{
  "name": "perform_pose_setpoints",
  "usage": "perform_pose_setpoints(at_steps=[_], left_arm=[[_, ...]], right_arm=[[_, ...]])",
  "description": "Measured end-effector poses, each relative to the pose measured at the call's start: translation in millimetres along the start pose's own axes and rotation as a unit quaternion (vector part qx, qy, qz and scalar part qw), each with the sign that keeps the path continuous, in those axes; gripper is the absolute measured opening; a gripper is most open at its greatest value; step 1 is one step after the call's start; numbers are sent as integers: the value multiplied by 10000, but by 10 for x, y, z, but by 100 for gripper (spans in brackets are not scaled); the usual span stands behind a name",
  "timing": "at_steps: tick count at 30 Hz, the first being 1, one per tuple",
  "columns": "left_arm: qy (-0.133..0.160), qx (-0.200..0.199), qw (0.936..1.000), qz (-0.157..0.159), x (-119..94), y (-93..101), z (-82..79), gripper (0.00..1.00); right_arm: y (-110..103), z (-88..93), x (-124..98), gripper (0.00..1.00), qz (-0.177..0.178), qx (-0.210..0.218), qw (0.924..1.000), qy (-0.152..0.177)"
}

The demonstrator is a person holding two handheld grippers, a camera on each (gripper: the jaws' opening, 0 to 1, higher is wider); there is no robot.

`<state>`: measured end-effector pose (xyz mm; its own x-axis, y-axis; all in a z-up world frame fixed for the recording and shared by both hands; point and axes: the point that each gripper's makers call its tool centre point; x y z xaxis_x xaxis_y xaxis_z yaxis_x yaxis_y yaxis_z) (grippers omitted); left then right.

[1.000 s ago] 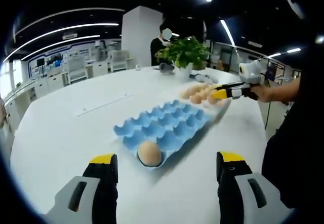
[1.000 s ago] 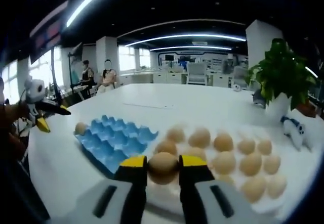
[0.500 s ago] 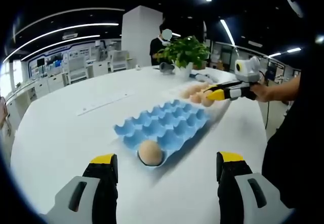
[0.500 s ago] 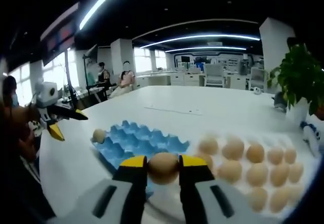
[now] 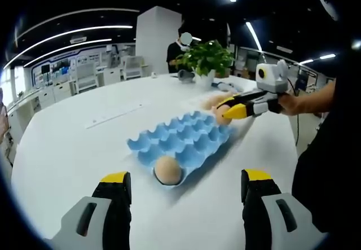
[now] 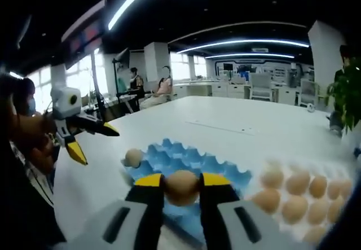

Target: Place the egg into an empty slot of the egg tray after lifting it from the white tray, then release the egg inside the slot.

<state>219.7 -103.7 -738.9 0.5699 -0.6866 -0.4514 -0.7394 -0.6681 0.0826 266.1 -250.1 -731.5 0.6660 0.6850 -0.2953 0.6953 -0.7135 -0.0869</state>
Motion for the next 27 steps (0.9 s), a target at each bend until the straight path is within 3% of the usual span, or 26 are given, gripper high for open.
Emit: perform_pose_setpoints(at_steps=[10,27], left_arm=[[-12,-20,10000,-3,9,-9,11,81],[-39,-36,10000,-6,22,-44,19,81]], right_arm=[[-271,-31,225,23,-419,-86,9991,-32],[-492,-33,497,24,-794,-234,9965,-140]])
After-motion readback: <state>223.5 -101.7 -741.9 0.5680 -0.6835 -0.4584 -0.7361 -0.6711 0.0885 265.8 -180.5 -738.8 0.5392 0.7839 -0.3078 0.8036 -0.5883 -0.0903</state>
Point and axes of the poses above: the point that each gripper's makers call its tool centre point, and the gripper's own axes: x roughly forward along the fingers, y roughly to its right, z roughly out of its underside, and after that the axes turned 1 degree about y, right-handed
